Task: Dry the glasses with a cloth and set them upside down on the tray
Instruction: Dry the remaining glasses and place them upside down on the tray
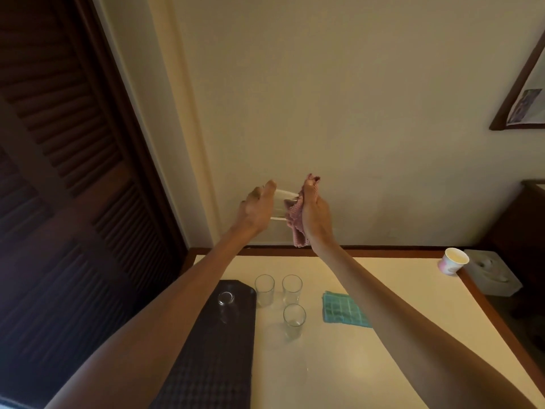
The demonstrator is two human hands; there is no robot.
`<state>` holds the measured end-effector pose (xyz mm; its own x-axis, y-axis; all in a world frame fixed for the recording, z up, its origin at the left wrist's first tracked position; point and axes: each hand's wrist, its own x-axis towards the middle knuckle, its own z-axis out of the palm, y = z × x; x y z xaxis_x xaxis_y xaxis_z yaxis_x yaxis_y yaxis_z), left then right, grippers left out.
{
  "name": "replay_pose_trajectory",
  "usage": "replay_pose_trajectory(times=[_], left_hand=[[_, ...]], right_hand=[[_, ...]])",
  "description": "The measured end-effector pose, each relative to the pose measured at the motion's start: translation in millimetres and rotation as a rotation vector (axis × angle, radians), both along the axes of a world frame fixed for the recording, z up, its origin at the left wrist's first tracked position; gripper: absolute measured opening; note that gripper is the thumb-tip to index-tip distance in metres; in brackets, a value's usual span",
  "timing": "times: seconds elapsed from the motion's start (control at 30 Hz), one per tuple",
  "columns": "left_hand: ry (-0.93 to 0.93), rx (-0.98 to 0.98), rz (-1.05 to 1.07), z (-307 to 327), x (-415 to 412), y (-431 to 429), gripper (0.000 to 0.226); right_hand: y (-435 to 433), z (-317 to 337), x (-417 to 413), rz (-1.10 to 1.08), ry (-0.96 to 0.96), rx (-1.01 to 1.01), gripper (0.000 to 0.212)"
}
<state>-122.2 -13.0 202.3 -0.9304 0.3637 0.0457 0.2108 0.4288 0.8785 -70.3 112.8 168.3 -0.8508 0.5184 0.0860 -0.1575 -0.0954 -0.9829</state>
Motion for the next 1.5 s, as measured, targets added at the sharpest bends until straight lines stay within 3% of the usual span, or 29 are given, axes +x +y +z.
replay_pose_trajectory(times=[0.1,0.2,0.3,0.37,0.43,0.57,0.6,0.67,0.77,0.83,0.97,1.1,1.17,1.23,1.4,1.5], left_hand=[[0.123,-0.059,0.070,-4.9,9.3,8.0,0.060],[0.585,-0.030,0.037,-13.6,14.8,3.6,0.051],[0.934,-0.053,-0.069,-30.3,13.3,-1.0,0.041],[0.933,-0.026,-0.088,-41.5,13.1,-2.7,0.041],[0.811,-0.001,-0.042,-51.8,18.0,1.9,0.043],[0.061,0.094,0.075,-42.3,20.7,19.2,0.054],[0.004,0.086,0.077,-39.1,19.8,21.5,0.055],[0.182,0.046,0.085,-39.7,22.5,20.6,0.055],[0.736,0.056,0.046,-48.1,31.5,9.3,0.047],[0.917,0.048,-0.042,-54.6,29.7,4.8,0.041],[0.787,0.052,-0.051,-63.0,30.5,7.6,0.044],[0.166,0.097,0.060,-52.7,43.1,25.1,0.050],[0.031,0.064,0.093,-47.6,44.1,30.0,0.052],[0.164,0.012,0.142,-45.8,46.3,32.5,0.054],[0.798,-0.012,0.046,-54.3,46.5,27.2,0.046],[0.911,-0.012,-0.082,-64.0,43.0,23.6,0.041]], right_hand=[[4.3,-3.7,6.1,0.012,0.029,-0.005,0.054],[20.0,4.7,13.5,0.252,-0.142,-0.209,0.052],[34.1,5.7,23.9,0.501,-0.394,-0.224,0.047],[34.7,1.1,24.6,0.512,-0.438,-0.217,0.049],[31.2,-9.0,23.9,0.418,-0.389,-0.235,0.056],[22.3,-28.6,26.3,0.187,-0.167,-0.013,0.070],[21.6,-28.9,28.1,0.170,-0.154,0.014,0.071],[25.4,-24.4,30.4,0.224,-0.190,-0.039,0.071],[39.1,-7.2,37.9,0.469,-0.396,-0.198,0.062],[45.8,-0.7,45.5,0.563,-0.510,-0.207,0.066],[42.6,-3.1,47.1,0.430,-0.498,-0.100,0.071],[39.3,-16.2,53.5,0.115,-0.230,0.372,0.079],[39.8,-21.7,58.0,0.050,-0.161,0.440,0.078],[40.7,-25.5,57.6,0.085,-0.170,0.364,0.082],[57.3,-15.5,57.3,0.448,-0.496,-0.246,0.081],[66.6,-16.0,67.6,0.563,-0.596,-0.277,0.080]])
